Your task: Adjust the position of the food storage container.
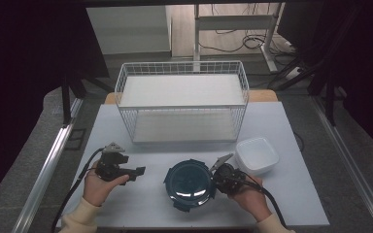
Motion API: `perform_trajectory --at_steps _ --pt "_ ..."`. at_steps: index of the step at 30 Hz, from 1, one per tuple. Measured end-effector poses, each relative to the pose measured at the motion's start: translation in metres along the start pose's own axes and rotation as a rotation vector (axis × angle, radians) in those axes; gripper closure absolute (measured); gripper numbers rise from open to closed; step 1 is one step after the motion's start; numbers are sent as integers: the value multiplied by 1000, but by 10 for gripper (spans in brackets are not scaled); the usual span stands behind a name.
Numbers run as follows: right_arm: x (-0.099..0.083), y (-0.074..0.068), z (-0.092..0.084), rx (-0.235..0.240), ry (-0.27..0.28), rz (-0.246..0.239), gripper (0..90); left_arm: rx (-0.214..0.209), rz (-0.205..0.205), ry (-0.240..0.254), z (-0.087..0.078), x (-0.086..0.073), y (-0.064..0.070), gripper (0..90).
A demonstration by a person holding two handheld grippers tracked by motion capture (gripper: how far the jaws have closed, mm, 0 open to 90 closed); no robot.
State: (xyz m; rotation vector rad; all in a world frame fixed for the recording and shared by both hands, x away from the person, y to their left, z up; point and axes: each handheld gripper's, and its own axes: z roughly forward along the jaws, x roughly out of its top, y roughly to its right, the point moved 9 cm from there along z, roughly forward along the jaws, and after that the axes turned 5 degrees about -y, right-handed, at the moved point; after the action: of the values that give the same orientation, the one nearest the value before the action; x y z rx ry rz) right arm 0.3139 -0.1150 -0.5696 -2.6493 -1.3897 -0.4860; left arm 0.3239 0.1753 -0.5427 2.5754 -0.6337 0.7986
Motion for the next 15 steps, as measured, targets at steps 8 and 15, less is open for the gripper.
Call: perform_trajectory --at_steps 8,15 --pt "27 -4 11 7 12 -22 895 1 -2 0 0 -1 -1 164" --pt "44 -1 19 27 31 -10 895 2 -8 0 0 -1 -2 164"
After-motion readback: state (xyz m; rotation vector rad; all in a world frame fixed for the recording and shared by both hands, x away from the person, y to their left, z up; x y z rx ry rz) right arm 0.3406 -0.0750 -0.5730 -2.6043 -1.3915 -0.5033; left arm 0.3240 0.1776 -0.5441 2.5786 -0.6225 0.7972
